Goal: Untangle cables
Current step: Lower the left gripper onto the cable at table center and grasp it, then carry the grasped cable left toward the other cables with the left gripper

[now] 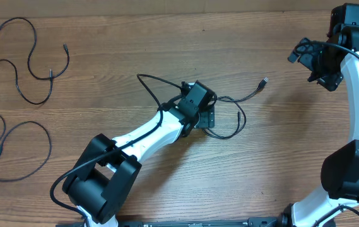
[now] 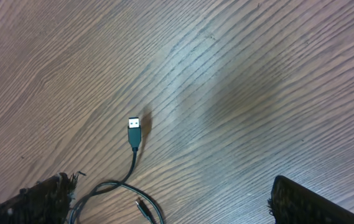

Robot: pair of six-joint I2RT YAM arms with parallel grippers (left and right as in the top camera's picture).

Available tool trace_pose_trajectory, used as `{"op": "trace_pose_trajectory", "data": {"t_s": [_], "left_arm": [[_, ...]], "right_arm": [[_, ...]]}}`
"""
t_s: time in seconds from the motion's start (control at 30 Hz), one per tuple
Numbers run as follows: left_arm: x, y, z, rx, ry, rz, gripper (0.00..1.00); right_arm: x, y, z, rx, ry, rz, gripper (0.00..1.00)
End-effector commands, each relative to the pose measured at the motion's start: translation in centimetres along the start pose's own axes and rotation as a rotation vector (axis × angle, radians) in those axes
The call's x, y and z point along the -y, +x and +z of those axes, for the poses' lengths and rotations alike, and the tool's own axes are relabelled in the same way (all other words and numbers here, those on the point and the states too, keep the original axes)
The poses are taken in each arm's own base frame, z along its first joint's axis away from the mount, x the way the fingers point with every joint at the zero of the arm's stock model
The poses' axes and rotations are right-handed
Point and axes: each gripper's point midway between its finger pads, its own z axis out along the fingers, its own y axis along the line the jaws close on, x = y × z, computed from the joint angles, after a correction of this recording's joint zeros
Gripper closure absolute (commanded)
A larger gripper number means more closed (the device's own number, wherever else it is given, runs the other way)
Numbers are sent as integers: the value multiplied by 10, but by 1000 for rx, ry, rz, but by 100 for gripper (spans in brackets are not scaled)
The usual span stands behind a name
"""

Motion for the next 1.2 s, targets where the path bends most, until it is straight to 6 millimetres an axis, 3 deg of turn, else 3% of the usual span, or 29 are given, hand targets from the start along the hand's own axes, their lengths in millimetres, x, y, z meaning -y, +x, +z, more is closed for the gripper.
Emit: {"op": "trace_pose_trajectory", "data": {"t_s": [0.0, 0.13, 0.37, 0.47, 0.6, 0.63, 0.67, 0.73, 0.83, 1.0, 1.1, 1.17], "left_arm": [[-5, -1, 5, 31, -24, 32, 12], [1, -14, 17, 93, -5, 104, 13], [-4, -4, 51, 79, -19, 126, 27], [-8, -4, 51, 71, -28, 122, 45], [-11, -8, 50, 78, -31, 113, 88], [-13, -11, 48, 80, -33, 106, 95], [-16, -15, 44, 82, -38, 98, 96], [-25, -27, 32, 94, -46, 72, 96], [-47, -59, -5, 146, -65, 18, 96], [-89, -108, -87, 250, -105, 10, 96], [-118, -125, -135, 311, -133, -28, 96], [-126, -127, -157, 332, -113, -57, 96]], "right_arm": [[0, -3, -7, 23, -3, -1, 0], [0, -3, -7, 23, -3, -1, 0], [0, -3, -7, 23, -3, -1, 0], [0, -3, -7, 23, -3, -1, 0], [0, -3, -7, 23, -3, -1, 0], [0, -3, -7, 23, -3, -1, 0], [0, -3, -7, 23, -3, -1, 0], [0, -3, -7, 23, -3, -1, 0], [0, -3, -7, 23, -3, -1, 0], [0, -3, -7, 23, -3, -1, 0], [0, -3, -7, 23, -3, -1, 0], [0, -3, -7, 23, -3, -1, 0]]}}
